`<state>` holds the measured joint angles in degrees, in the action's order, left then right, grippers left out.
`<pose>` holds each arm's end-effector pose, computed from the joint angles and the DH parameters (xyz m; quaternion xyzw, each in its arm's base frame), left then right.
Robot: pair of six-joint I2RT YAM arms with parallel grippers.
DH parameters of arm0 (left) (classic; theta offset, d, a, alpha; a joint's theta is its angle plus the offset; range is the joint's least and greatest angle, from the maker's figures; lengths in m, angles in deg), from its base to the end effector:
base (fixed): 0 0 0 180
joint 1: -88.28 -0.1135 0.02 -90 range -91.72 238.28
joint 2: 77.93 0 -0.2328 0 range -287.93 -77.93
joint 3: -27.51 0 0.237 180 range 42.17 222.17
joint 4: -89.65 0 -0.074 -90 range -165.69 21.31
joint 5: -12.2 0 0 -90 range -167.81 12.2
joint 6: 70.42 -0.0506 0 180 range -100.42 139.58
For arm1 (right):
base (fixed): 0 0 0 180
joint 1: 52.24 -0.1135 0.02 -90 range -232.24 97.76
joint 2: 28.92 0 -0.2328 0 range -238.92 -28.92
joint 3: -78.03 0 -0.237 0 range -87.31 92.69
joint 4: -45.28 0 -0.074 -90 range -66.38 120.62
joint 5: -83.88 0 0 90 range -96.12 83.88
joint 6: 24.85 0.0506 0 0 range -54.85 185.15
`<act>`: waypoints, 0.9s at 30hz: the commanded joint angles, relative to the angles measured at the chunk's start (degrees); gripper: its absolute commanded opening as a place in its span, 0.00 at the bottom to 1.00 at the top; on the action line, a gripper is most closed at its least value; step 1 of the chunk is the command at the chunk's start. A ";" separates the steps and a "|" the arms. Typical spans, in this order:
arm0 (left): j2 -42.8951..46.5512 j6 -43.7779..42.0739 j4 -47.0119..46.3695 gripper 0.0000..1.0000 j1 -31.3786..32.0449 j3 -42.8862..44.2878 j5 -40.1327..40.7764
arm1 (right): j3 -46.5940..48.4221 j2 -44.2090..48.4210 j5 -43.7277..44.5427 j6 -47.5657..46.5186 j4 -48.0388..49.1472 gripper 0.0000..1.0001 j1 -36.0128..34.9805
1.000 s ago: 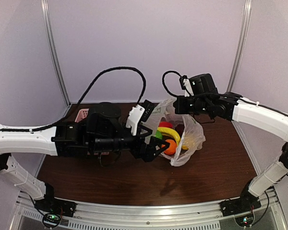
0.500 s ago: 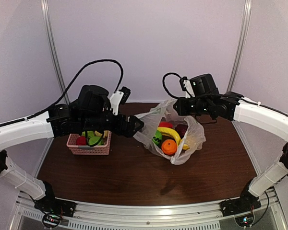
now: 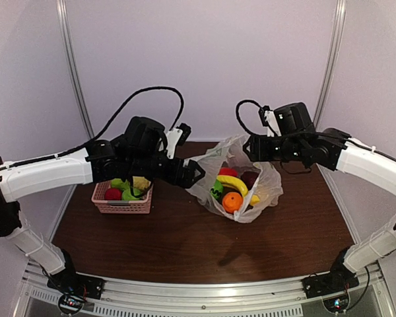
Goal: Untie the knot of the plastic bag and take out the fruit
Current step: Adjust the bag opening for the takeout bag.
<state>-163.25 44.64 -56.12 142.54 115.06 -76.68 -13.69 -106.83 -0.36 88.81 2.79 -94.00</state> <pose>0.2014 -0.2782 0.2887 0.2159 0.8475 -0.3028 0.3787 0.2344 0.2025 0.3177 -0.1135 0.8670 0.2242 0.4304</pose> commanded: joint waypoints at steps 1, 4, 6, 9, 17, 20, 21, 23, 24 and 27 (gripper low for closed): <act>-1.19 -1.49 -2.62 0.91 -0.80 2.00 0.32 | -3.77 2.77 2.94 1.08 -3.52 0.71 -0.32; -1.65 -1.68 -3.51 0.75 -1.04 2.02 1.18 | -6.62 3.90 3.26 1.86 -3.64 0.75 -0.62; -1.89 -1.82 -3.97 0.61 -1.12 2.00 1.60 | -7.85 4.12 4.02 2.38 -4.36 0.80 -0.99; -1.93 -1.94 -4.32 0.42 -1.31 1.85 3.10 | -8.30 3.66 7.78 3.48 -8.14 0.85 -1.36; -1.28 -0.73 -5.87 0.03 -4.69 1.38 4.61 | -11.21 7.43 13.69 6.04 -12.75 0.88 -1.47; -0.95 -0.54 -7.09 0.00 -6.84 1.39 4.45 | -12.67 9.00 15.21 6.72 -14.89 0.90 -1.40; -0.88 -0.47 -7.32 0.00 -7.79 1.40 4.23 | -13.36 9.50 15.52 7.09 -15.33 0.90 -1.29; -0.89 -0.36 -7.81 0.00 -9.66 1.47 3.60 | -14.84 10.70 15.85 7.83 -15.84 0.91 -1.18; -0.90 -0.30 -7.93 0.00 -10.74 1.47 2.83 | -15.63 11.40 15.84 8.20 -15.99 0.91 -1.14; -0.82 -0.01 -8.81 0.00 -13.54 1.17 0.91 | -17.45 13.38 16.19 9.32 -16.65 0.92 -0.86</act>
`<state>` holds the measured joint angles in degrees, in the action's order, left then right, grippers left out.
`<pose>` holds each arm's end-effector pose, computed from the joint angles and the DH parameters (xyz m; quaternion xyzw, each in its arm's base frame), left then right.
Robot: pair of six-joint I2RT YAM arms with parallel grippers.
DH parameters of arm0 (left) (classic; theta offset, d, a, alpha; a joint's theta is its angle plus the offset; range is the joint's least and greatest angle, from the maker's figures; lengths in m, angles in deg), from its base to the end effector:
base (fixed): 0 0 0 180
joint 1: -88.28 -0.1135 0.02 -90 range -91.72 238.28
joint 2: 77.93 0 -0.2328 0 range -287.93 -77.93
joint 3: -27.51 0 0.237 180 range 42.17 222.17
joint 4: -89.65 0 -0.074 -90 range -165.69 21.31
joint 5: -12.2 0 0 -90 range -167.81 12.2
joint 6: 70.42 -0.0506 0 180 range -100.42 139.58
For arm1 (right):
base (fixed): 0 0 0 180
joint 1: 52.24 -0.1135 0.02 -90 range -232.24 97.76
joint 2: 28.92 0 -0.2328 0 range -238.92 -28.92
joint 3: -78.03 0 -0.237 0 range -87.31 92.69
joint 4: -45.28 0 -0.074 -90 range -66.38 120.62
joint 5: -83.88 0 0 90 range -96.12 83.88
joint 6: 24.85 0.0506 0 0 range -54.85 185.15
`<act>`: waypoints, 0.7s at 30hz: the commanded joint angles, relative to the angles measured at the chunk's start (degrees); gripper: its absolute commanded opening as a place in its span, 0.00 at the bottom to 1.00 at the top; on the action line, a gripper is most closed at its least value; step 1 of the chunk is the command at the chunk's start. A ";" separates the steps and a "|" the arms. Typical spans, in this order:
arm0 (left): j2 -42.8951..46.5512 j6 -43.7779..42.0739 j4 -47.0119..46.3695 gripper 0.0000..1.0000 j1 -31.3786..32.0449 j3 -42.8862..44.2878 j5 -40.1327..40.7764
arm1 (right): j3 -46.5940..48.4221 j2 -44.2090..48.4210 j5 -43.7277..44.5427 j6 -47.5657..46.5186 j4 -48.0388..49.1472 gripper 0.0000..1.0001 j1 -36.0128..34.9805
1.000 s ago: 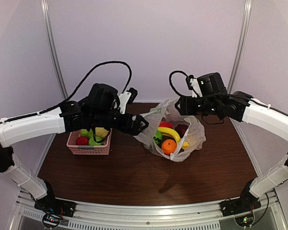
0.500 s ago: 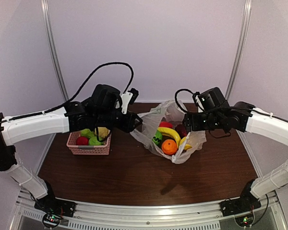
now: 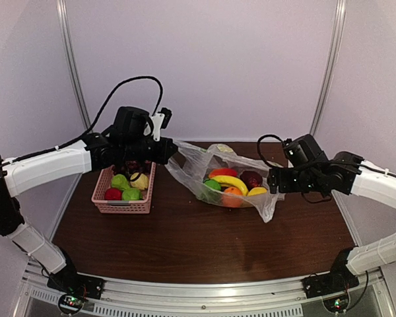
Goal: Untie the knot of the plastic bag and take out the fruit
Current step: Adjust the bag opening for the takeout bag.
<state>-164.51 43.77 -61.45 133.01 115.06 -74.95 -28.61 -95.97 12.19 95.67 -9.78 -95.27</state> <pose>0.2526 -0.2467 0.2916 0.1401 0.8451 -0.2741 0.4370 0.1901 0.1557 0.2622 -0.0450 0.9246 0.0889 0.3677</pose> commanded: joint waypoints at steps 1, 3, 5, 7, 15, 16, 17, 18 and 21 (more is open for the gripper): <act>0.45 0.78 -3.84 0.00 -4.76 1.13 -1.69 | -2.87 3.20 3.82 2.64 -4.31 0.92 0.48; 0.30 -0.02 -4.97 0.00 -5.60 1.19 -2.81 | -3.14 4.25 4.11 2.78 -4.73 0.92 0.58; 0.12 -0.93 -5.88 0.00 -6.15 1.45 -5.57 | -2.68 4.96 4.37 2.32 -5.27 0.92 0.68; -0.18 -1.94 -6.47 0.00 -6.32 2.04 -7.82 | -1.61 5.67 2.85 0.66 -4.94 0.92 0.65; 1.14 0.42 -11.39 0.47 -6.32 -1.32 -17.91 | 5.59 8.22 -8.93 -7.27 -2.44 0.92 0.32; 1.67 1.23 -11.72 0.56 -6.32 -2.02 -18.34 | 7.08 7.83 -10.19 -8.03 -2.89 0.92 0.25; 2.21 1.80 -11.77 0.65 -6.32 -2.58 -18.62 | 8.50 7.43 -11.29 -8.51 -3.20 0.92 -0.04; 2.79 2.24 -11.64 0.72 -6.30 -3.10 -18.95 | 9.80 7.08 -12.37 -9.07 -3.30 0.92 -0.27; 4.77 3.48 -10.41 0.86 -6.32 -4.68 -18.65 | 12.84 6.00 -15.74 -10.54 -2.11 0.92 -1.66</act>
<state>-163.05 44.99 -69.84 127.05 112.59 -91.61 -19.65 -88.93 2.48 88.63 -11.97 -95.38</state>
